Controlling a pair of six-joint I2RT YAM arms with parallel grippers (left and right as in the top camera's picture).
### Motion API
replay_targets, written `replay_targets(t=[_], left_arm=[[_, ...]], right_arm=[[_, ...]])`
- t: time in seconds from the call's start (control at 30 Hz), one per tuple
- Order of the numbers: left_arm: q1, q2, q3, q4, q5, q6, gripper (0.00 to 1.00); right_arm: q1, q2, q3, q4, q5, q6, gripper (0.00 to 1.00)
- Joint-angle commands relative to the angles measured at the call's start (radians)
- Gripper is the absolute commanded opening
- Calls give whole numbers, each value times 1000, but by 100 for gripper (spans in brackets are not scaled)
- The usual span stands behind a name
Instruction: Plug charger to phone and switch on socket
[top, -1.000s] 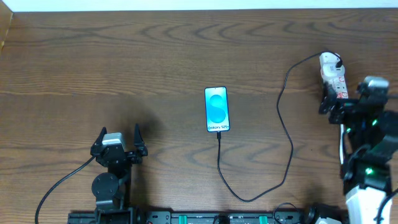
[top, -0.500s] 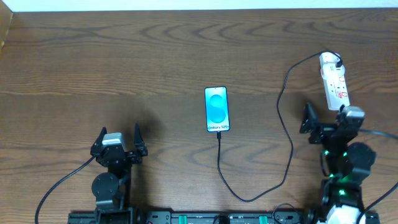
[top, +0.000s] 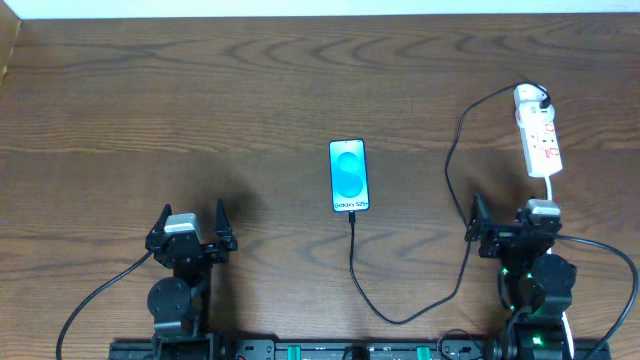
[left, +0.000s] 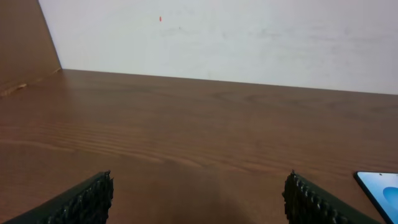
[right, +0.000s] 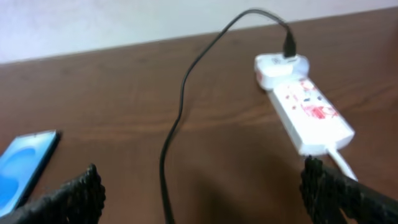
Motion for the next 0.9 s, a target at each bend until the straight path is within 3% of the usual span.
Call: replay_targets(t=[0.0, 0.37, 0.87], left_arm=[[5, -6, -17, -38, -17, 6, 87], [5, -6, -17, -38, -17, 6, 87], [5, -6, -17, -38, -17, 6, 87]], right_arm=[[43, -91, -1, -74, 20, -80, 99], [137, -343, -2, -156, 109, -101, 99], [143, -342, -2, -155, 108, -100, 99]])
